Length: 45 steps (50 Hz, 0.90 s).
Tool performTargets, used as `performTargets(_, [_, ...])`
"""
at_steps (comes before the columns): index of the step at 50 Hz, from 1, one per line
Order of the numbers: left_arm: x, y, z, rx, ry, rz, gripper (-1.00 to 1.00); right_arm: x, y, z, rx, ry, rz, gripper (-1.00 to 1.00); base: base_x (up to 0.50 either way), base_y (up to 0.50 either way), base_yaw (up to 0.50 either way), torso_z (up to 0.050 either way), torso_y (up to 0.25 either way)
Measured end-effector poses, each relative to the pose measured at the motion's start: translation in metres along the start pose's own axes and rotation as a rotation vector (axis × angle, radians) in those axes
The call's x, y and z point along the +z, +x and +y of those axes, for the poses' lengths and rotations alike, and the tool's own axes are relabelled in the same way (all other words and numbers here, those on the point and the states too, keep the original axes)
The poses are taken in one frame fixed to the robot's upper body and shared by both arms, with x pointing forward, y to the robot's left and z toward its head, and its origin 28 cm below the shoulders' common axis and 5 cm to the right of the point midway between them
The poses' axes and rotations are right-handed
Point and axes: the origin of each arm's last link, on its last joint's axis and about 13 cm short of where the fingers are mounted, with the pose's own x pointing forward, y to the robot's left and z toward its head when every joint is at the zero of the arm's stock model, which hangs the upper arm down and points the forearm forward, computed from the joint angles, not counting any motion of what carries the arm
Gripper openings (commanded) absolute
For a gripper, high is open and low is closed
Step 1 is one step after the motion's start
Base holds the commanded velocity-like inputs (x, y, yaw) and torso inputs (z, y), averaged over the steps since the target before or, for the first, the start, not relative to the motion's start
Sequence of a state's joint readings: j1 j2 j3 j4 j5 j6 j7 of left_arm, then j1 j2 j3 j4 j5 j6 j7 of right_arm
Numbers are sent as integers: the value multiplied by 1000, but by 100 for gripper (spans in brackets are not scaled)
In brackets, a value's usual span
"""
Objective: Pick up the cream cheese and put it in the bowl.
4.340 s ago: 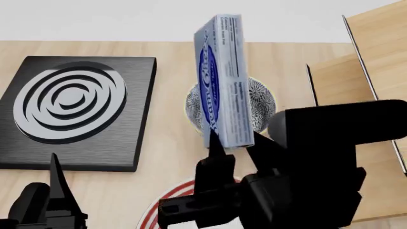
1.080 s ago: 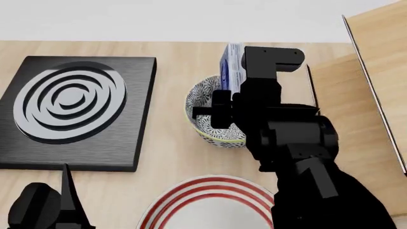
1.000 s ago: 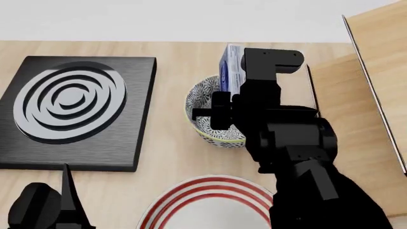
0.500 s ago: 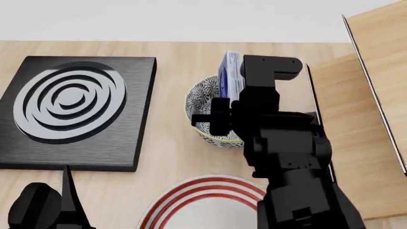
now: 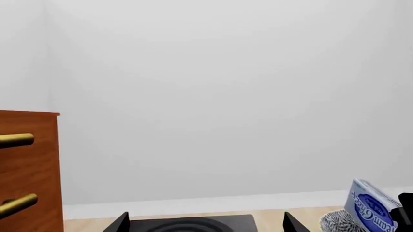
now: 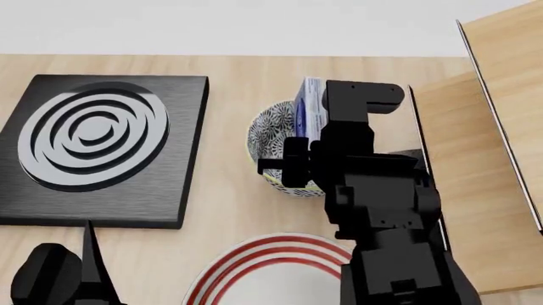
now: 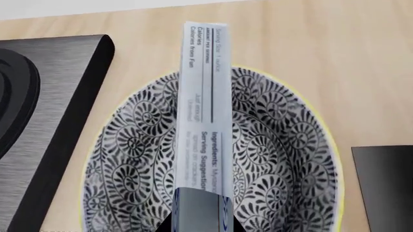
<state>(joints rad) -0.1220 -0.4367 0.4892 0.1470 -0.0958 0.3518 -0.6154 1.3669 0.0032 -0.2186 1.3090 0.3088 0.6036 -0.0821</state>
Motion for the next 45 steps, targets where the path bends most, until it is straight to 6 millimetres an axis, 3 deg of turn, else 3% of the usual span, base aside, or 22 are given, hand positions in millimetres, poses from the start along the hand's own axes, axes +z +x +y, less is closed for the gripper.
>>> performTargets(29, [0, -1, 0, -3, 0, 0, 100, -4, 1, 0, -6, 2, 9, -100, 0, 0, 0, 0, 0])
performTargets(30, [0, -1, 0, -3, 0, 0, 100, -5, 1, 0, -6, 2, 9, 100, 0, 0, 0, 0, 0])
performTargets(45, [0, -1, 0, -5, 5, 0, 100, 8, -1, 2, 5, -11, -42, 100, 0, 0, 0, 0, 0])
